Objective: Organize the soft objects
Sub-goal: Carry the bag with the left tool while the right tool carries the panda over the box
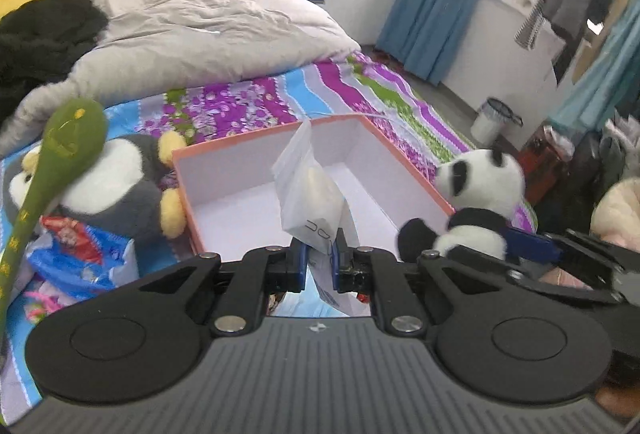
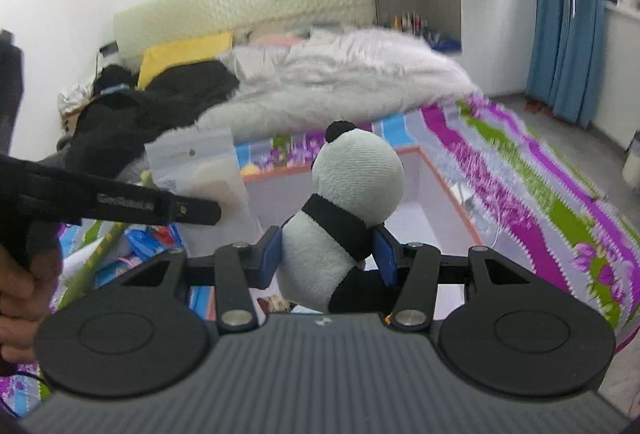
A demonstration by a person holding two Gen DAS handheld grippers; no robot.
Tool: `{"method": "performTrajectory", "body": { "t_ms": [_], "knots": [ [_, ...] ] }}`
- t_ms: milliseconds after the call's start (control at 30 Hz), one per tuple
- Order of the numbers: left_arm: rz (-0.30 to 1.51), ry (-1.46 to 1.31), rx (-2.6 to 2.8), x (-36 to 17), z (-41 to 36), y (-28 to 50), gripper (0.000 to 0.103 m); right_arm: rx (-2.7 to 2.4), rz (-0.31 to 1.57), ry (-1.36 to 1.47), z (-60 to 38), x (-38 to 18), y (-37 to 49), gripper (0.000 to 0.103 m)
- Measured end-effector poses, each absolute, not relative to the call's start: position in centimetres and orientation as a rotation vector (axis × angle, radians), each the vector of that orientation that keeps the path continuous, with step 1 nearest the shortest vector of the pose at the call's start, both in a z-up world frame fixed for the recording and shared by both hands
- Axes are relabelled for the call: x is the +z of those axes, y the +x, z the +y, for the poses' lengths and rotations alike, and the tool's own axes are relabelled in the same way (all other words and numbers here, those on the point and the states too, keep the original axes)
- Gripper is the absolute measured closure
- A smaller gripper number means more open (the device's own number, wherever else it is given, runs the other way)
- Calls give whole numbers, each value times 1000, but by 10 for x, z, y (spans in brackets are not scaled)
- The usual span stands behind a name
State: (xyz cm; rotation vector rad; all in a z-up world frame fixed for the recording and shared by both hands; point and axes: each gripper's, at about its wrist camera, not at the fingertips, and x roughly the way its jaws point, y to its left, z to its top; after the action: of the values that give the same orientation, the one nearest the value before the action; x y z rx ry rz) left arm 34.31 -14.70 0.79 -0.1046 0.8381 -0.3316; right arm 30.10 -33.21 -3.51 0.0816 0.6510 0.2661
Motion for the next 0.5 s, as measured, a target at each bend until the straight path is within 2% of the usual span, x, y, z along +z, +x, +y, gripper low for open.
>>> {"method": "performTrajectory", "body": {
  "t_ms": [300,500],
  "knots": [
    [1002,34,-370,-41,-178,371,89,228,791,79,-347,-72,333,51],
    [1029,53,-379,-43,-183,374,89,222,832,93,-355,-87,335,50]
  ]
}}
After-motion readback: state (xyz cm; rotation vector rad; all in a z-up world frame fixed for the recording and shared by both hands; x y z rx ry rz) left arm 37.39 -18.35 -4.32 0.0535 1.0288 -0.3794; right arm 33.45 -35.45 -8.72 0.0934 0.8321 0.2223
